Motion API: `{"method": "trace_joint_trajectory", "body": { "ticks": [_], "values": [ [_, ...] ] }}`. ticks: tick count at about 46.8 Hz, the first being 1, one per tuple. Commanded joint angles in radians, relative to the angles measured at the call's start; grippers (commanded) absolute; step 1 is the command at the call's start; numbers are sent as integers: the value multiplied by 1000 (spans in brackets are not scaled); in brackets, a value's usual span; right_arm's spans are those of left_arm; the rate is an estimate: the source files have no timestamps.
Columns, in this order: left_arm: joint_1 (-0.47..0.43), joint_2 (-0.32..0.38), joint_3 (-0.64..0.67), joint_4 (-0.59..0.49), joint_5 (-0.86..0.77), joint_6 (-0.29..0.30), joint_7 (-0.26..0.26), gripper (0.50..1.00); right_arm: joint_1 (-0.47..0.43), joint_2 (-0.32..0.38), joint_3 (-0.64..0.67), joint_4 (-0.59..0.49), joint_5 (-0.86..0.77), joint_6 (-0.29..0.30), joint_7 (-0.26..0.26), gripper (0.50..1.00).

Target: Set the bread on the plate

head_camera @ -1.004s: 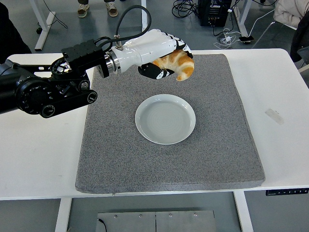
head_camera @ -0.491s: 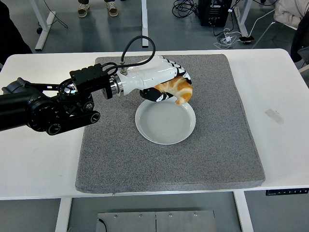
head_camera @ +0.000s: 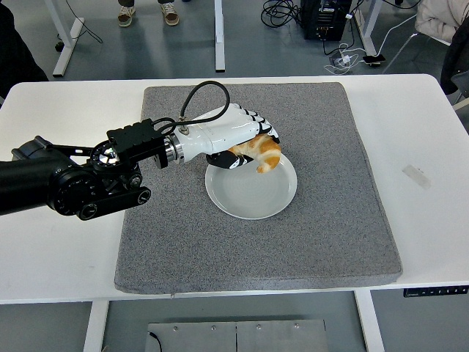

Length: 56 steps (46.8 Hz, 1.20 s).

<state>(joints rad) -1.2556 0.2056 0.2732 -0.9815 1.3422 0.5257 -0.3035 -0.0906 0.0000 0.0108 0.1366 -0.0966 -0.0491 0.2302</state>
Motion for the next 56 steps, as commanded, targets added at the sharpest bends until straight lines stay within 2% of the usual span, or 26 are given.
{"method": "trace_joint_trajectory", "body": {
  "ticks": [1, 7, 19, 56],
  "values": [
    [10, -6, 14, 10, 0, 5, -2, 500, 0, 0, 0, 0, 0, 0, 0, 1000],
    [24, -26, 38, 33, 0, 33, -2, 500, 0, 0, 0, 0, 0, 0, 0, 1000],
    [61, -60, 47, 93, -1, 45, -2, 500, 0, 0, 0, 0, 0, 0, 0, 1000],
    [119, -103, 72, 172, -3, 45, -14, 500, 0, 0, 0, 0, 0, 0, 0, 1000]
  ]
}}
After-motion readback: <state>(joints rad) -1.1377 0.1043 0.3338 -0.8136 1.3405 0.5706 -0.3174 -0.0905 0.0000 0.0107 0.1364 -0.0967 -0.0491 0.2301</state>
